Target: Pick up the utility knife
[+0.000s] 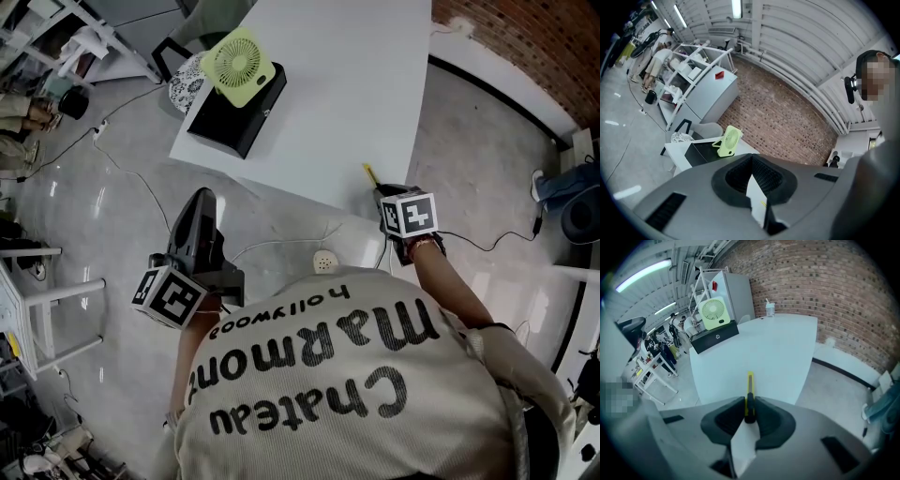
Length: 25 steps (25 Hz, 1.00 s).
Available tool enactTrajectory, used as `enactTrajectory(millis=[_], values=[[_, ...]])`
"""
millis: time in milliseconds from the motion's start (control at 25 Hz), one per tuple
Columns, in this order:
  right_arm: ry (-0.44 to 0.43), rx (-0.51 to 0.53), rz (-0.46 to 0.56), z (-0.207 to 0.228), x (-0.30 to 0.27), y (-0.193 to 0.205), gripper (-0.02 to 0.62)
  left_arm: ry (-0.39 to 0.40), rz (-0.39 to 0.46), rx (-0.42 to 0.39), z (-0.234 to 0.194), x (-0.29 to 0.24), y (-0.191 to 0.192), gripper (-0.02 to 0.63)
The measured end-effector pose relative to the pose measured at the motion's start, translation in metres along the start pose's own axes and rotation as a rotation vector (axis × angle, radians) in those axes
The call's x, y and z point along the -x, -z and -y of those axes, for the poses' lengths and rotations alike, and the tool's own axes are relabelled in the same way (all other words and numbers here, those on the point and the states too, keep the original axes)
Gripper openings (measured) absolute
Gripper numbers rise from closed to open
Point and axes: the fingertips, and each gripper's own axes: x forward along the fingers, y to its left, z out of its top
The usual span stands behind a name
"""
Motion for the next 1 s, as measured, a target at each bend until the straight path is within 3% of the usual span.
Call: enactTrajectory(millis=[440, 1000], values=[[-0.033, -0.087, -0.025, 0.003, -0.004, -0.001, 0.067, 0.007, 0.012, 0.020, -0.004, -0.011, 0.003, 0.000], [-0.009, -0.079, -0.019, 0.018, 0.001, -0.013, 0.067, 0.040, 0.003, 0.031, 0.004, -0.035, 0.004, 0.000]])
